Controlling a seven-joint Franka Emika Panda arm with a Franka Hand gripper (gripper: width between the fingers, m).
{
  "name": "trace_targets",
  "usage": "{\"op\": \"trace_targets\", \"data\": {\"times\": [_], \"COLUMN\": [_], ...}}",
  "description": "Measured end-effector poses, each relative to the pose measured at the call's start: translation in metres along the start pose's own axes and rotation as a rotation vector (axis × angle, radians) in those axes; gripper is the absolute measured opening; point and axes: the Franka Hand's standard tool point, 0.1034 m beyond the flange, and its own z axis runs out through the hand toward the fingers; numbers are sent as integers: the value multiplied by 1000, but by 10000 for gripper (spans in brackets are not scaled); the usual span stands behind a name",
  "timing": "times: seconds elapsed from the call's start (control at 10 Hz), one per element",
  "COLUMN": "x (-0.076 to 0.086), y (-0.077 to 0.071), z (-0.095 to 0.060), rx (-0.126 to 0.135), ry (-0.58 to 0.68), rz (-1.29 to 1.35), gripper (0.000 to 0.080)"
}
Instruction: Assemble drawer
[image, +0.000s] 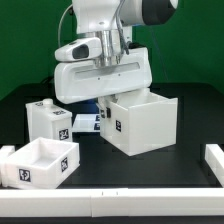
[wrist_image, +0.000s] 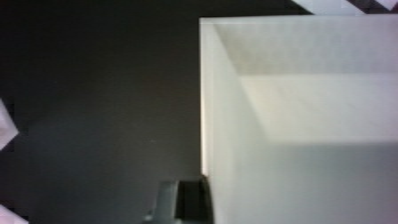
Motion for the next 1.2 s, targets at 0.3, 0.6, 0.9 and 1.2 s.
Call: {"op": "trace_targets", "data": {"times": [0.3,0.6,0.9,1.2], "x": [17,32,32,51], "y": [-21,-21,-19,-15], "z": [-38,-48,-69,-78], "rx": [43,11,40,52], "ry": [-108,-174,-449,-611], "rz": [200,224,268,314], "gripper": [31,31,31,31]}}
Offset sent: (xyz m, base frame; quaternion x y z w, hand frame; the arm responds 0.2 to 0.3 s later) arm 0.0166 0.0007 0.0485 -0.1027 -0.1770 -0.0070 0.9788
